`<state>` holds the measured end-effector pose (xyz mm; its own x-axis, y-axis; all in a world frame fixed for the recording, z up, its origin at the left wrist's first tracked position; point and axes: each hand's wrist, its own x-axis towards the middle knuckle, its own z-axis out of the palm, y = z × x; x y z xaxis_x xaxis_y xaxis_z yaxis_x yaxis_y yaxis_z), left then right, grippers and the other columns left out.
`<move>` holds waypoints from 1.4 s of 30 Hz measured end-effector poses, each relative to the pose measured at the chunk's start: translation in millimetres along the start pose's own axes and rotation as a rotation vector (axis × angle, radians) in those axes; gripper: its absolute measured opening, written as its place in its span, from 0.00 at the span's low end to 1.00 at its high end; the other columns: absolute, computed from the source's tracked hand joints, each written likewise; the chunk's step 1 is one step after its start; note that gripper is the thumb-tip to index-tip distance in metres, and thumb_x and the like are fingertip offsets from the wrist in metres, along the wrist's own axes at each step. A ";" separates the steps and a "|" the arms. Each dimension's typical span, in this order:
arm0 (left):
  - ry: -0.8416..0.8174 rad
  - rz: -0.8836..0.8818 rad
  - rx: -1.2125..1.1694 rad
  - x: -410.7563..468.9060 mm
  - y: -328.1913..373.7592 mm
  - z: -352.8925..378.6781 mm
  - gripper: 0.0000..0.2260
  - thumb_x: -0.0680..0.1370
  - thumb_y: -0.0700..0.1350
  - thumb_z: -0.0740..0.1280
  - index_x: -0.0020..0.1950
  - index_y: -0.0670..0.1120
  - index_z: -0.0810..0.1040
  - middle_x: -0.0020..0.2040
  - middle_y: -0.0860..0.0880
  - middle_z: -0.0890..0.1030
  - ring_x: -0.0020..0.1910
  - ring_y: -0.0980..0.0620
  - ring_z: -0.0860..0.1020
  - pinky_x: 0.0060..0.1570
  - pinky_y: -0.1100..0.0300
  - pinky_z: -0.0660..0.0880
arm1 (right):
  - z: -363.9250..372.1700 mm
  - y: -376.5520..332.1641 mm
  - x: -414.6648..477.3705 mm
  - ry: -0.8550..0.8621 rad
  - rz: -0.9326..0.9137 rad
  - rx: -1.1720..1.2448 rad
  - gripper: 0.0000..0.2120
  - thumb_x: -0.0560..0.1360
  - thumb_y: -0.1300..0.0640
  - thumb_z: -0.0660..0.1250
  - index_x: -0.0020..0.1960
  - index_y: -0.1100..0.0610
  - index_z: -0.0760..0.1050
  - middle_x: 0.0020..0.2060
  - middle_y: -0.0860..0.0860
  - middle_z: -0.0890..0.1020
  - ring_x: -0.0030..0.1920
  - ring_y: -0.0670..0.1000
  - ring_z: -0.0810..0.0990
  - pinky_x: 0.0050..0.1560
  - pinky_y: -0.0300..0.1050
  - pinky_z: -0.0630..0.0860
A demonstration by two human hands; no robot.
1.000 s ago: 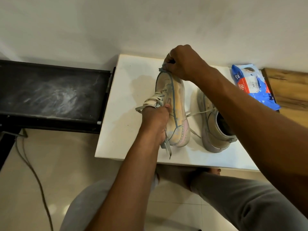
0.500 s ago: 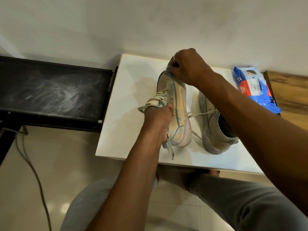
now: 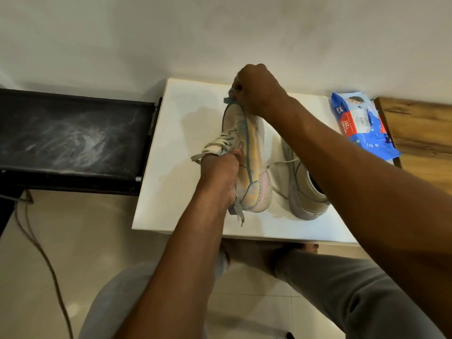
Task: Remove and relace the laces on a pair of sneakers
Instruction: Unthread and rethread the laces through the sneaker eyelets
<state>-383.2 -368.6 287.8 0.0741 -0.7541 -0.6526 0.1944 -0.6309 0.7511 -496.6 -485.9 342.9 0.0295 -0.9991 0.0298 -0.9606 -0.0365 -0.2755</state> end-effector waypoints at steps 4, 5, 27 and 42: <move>-0.021 0.020 -0.013 1.1 -0.1 0.3 0.12 0.73 0.42 0.71 0.55 0.47 0.82 0.50 0.47 0.84 0.49 0.45 0.83 0.55 0.47 0.79 | -1.3 12.0 -25.7 0.079 -0.004 0.016 0.08 0.74 0.56 0.68 0.46 0.58 0.84 0.43 0.56 0.85 0.43 0.57 0.82 0.45 0.49 0.80; -0.025 0.019 -0.011 1.5 -0.6 -0.1 0.11 0.73 0.42 0.71 0.55 0.46 0.81 0.49 0.47 0.84 0.48 0.45 0.83 0.55 0.46 0.79 | -1.9 14.0 -32.7 0.082 -0.005 0.022 0.09 0.74 0.56 0.67 0.46 0.58 0.84 0.43 0.56 0.85 0.43 0.58 0.82 0.45 0.50 0.80; -0.071 0.020 0.041 1.6 -1.3 3.2 0.20 0.63 0.49 0.72 0.54 0.49 0.81 0.49 0.49 0.85 0.48 0.44 0.83 0.53 0.44 0.79 | 9.3 7.5 -43.3 0.137 -0.004 0.058 0.06 0.73 0.61 0.67 0.46 0.59 0.83 0.44 0.55 0.82 0.42 0.57 0.80 0.45 0.53 0.80; -0.048 0.036 0.002 2.9 -4.6 2.0 0.16 0.66 0.47 0.71 0.53 0.49 0.81 0.49 0.49 0.85 0.48 0.45 0.83 0.54 0.46 0.78 | 10.7 21.3 -81.5 0.119 -0.053 0.056 0.09 0.76 0.55 0.68 0.44 0.60 0.83 0.41 0.56 0.81 0.40 0.58 0.79 0.41 0.54 0.78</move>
<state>-385.8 -368.2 282.7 0.0342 -0.7843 -0.6194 0.1901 -0.6033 0.7745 -516.6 -405.5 324.4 0.0436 -0.9864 0.1582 -0.9415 -0.0936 -0.3237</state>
